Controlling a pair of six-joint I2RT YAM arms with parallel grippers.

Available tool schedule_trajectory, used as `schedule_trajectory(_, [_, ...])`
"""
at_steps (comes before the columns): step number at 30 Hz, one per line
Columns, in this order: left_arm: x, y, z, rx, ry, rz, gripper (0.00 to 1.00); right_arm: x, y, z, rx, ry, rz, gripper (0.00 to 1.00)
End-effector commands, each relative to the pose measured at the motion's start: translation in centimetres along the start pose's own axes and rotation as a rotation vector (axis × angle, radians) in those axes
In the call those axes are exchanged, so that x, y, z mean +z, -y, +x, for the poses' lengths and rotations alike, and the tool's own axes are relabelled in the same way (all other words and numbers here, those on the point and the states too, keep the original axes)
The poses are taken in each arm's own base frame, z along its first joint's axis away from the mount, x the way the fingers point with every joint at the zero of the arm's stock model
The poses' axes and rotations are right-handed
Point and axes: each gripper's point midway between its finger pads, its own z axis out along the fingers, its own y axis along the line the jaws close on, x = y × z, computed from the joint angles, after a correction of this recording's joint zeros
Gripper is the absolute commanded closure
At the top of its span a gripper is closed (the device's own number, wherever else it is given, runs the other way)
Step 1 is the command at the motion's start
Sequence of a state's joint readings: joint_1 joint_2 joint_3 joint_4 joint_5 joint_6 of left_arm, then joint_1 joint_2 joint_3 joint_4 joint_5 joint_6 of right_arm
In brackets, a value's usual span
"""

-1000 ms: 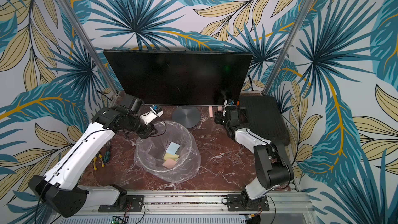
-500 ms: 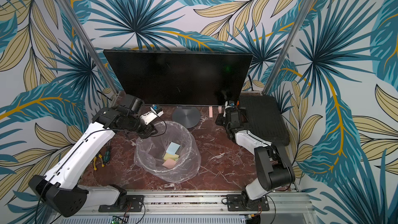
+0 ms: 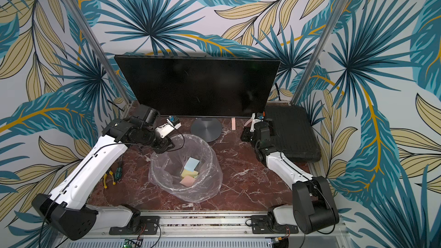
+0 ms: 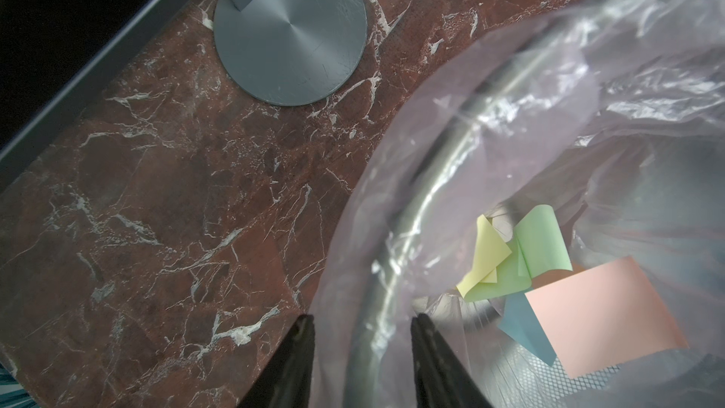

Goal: Remove the sticky note from the monitor
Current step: Tear off the sticky note from the monitor, then place the sticky note in the trash bin.

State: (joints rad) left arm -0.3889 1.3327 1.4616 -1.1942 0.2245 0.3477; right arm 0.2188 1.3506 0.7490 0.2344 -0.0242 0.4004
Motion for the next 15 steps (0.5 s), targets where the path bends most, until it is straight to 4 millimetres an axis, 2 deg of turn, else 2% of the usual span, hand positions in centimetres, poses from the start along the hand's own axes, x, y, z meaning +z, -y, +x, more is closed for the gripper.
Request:
schedule_trajectory(1, [-0.4, 0.2, -0.3, -0.002, 0.016, 0.008, 0.56, -0.8, -0.2, 2.4, 0.004, -0.086, -0.027, 1.00])
schedule_trajectory(6, [-0.4, 0.2, -0.3, -0.003, 0.016, 0.009, 0.56, -2.7, -1.3, 2.8, 0.016, -0.113, -0.085, 1.00])
schedule_trajectory(9, [-0.3, 0.2, -0.3, -0.003, 0.016, 0.008, 0.56, -4.4, -2.9, 2.6, 0.029, -0.128, -0.166, 1.00])
schedule_trajectory(15, [-0.3, 0.2, -0.3, -0.006, 0.014, 0.008, 0.56, -9.8, -7.3, 0.6, 0.034, -0.117, -0.377, 1.00])
